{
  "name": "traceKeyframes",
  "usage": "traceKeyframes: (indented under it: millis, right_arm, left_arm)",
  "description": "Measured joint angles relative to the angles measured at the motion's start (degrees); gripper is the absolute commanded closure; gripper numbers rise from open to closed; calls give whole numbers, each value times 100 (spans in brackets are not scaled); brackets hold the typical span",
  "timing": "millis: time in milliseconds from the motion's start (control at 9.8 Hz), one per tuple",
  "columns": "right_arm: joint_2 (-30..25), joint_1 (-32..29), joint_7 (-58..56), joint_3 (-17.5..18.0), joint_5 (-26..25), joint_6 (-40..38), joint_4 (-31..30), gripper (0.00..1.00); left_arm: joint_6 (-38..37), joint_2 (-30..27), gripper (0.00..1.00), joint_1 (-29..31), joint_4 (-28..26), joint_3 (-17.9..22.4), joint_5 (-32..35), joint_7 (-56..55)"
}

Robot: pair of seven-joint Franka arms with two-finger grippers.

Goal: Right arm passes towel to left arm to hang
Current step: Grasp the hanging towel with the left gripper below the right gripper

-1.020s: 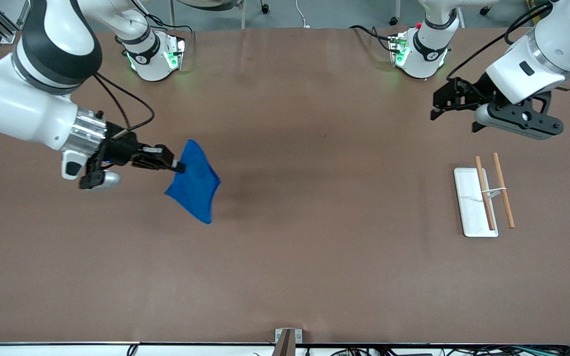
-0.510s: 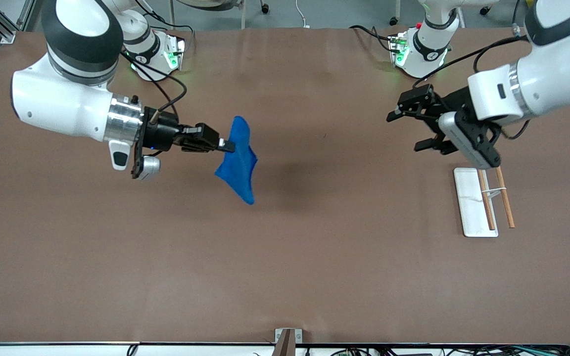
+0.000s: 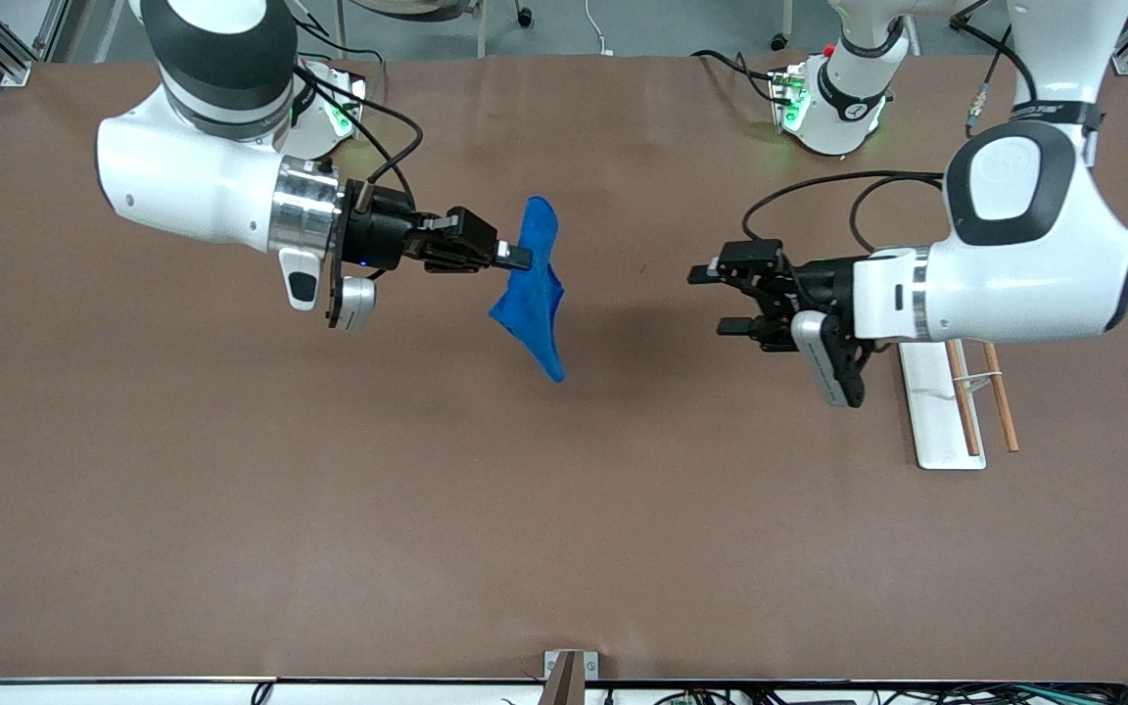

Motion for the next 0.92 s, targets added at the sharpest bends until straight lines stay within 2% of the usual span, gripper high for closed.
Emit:
traceKeyframes:
  millis: [204, 408, 714, 918]
  right_arm:
    - [65, 112, 0, -2, 173, 7, 101, 100]
    - [123, 259, 2, -2, 276, 265, 170, 100]
    - [148, 483, 12, -2, 375, 484, 180, 100]
    - [149, 602, 11, -2, 714, 583, 270, 100]
  left_arm:
    - [48, 29, 8, 12, -249, 9, -1036, -15]
    - [58, 253, 7, 67, -396, 32, -1722, 230]
    - [56, 865, 7, 84, -714, 29, -3169, 1502]
    - [-1, 1216, 8, 50, -855, -62, -3841, 2072]
